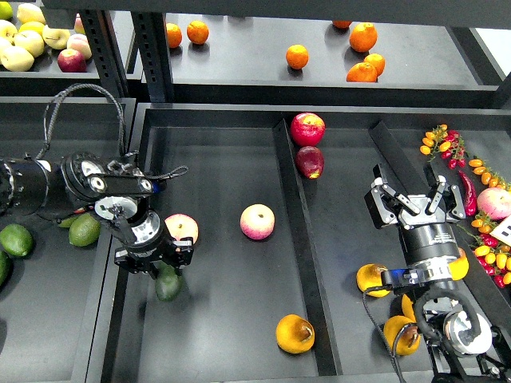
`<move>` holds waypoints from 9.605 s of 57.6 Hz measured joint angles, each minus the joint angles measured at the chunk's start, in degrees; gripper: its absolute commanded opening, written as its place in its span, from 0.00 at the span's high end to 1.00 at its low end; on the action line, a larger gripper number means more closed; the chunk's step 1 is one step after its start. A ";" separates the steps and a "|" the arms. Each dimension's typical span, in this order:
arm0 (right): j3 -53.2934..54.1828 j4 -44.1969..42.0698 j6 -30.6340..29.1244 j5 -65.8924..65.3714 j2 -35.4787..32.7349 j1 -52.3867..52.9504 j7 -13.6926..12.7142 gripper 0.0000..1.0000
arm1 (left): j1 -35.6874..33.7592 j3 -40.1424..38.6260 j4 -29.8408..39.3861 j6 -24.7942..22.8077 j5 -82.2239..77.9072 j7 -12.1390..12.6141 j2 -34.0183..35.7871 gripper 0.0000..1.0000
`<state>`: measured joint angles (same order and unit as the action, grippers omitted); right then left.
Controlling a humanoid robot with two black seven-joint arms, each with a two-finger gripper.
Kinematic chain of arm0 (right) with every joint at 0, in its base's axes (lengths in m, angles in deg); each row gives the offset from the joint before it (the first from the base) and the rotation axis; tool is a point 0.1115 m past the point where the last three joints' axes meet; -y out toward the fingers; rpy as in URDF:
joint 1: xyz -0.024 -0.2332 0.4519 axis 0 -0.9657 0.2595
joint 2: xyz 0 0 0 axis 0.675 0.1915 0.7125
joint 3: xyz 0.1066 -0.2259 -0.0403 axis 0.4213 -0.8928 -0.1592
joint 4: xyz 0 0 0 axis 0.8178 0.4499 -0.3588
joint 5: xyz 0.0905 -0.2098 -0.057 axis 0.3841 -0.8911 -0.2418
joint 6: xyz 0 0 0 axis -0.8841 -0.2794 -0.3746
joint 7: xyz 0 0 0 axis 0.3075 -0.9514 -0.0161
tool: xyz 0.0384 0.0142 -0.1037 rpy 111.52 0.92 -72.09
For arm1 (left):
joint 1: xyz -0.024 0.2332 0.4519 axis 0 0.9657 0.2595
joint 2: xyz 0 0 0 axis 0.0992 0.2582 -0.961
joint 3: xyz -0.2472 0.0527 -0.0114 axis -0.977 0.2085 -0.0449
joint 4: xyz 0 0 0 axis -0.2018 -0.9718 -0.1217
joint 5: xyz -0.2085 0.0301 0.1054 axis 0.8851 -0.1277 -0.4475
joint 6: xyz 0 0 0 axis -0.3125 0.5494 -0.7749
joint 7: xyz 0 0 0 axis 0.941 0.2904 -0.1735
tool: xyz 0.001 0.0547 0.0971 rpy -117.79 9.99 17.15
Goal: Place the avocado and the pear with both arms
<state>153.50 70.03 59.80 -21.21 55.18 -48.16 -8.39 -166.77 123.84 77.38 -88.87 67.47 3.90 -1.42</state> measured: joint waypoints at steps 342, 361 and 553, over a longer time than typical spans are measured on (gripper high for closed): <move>-69.99 -0.18 1.93 -0.38 -41.03 35.90 -19.13 0.00 | 85.44 -129.94 15.48 0.00 21.35 0.00 -7.16 0.01; -74.51 -1.08 2.01 -10.08 -40.93 38.73 -19.12 0.00 | 85.70 -130.04 16.73 0.00 21.24 0.00 -9.06 0.01; -79.51 -27.19 7.45 -11.24 -14.64 36.74 -19.11 0.56 | 87.44 -128.04 18.71 0.00 20.79 0.00 -9.52 0.01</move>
<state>73.99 42.85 67.24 -32.45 40.54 -11.41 -27.50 -79.33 -4.20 96.09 -88.87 88.26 3.90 -10.93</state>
